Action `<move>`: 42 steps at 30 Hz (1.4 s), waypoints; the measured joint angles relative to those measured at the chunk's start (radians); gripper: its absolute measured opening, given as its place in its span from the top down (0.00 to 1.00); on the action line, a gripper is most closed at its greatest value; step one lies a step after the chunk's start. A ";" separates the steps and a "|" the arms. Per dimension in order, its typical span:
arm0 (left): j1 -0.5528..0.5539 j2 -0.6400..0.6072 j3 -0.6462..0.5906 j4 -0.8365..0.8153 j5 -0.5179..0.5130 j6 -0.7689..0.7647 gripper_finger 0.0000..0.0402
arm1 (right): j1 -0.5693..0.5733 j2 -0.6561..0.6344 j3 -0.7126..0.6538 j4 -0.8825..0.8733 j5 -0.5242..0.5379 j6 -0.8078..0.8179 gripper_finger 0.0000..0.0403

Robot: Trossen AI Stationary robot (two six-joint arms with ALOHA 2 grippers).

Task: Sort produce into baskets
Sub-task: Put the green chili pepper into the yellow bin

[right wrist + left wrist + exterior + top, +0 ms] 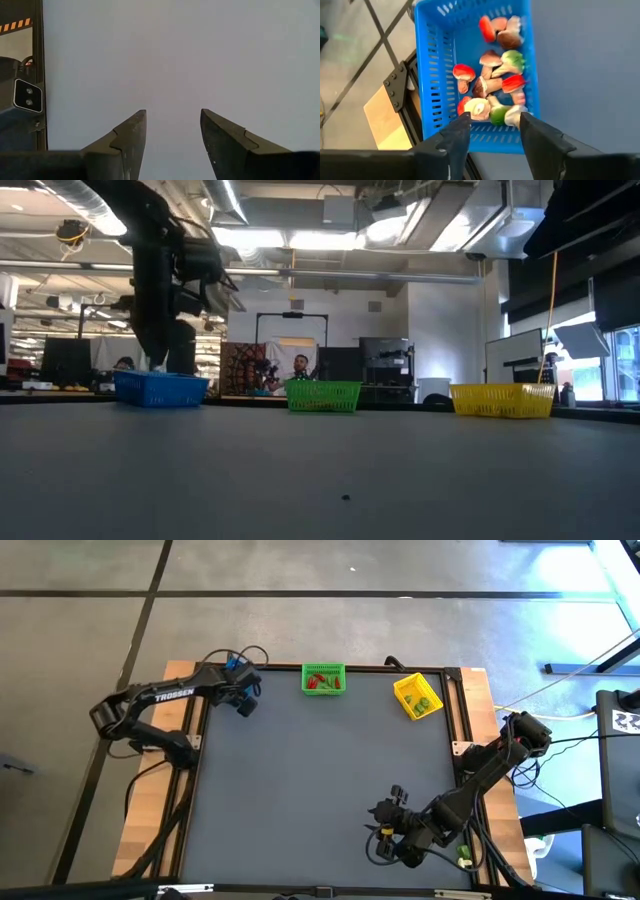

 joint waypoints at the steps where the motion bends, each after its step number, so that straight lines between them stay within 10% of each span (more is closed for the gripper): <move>1: -0.010 -0.012 0.000 0.000 0.000 0.000 0.58 | 0.000 0.000 0.000 0.000 0.000 0.000 0.53; 21: -0.313 -0.247 0.000 0.011 0.071 -0.076 0.33 | 0.000 0.000 0.000 -0.004 -0.001 -0.005 0.53; 42: -0.773 -0.210 0.000 0.294 0.157 -0.173 0.35 | 0.000 0.000 0.000 -0.018 -0.045 0.044 0.46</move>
